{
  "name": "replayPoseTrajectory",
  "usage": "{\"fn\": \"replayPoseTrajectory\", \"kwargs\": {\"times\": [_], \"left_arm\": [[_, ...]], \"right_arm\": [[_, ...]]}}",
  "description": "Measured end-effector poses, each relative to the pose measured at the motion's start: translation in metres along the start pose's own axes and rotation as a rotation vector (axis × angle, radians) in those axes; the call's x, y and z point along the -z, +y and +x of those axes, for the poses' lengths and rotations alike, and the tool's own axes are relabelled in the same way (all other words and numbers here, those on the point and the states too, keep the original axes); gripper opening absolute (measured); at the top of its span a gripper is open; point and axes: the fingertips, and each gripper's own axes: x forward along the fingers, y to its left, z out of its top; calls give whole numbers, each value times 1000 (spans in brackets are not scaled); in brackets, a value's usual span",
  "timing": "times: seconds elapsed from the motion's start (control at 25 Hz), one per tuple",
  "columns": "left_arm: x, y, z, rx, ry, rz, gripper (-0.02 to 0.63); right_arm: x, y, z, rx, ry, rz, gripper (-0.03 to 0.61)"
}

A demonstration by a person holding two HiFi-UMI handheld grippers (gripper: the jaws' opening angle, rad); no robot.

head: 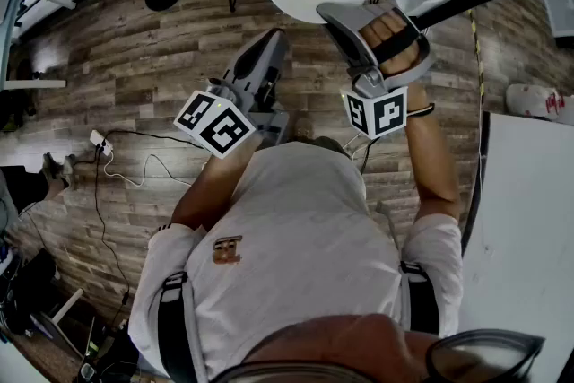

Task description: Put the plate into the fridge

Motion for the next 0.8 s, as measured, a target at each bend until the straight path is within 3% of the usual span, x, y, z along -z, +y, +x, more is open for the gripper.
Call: {"fn": "replayPoseTrajectory", "kwargs": {"times": [0.16, 0.2, 0.24, 0.6, 0.8], "left_arm": [[-4, -12, 0, -53, 22, 590, 18], [-3, -15, -2, -59, 28, 702, 18], [0, -15, -3, -60, 38, 757, 18], [2, -8, -5, -53, 76, 654, 18], [-1, -6, -2, -64, 62, 649, 18]], "right_arm": [[0, 1, 2, 1, 1, 3, 40], [-2, 1, 2, 2, 1, 5, 40], [-3, 1, 2, 2, 1, 6, 40], [-5, -4, 0, 19, -4, 24, 40], [-1, -5, 1, 24, -11, 44, 40]]}}
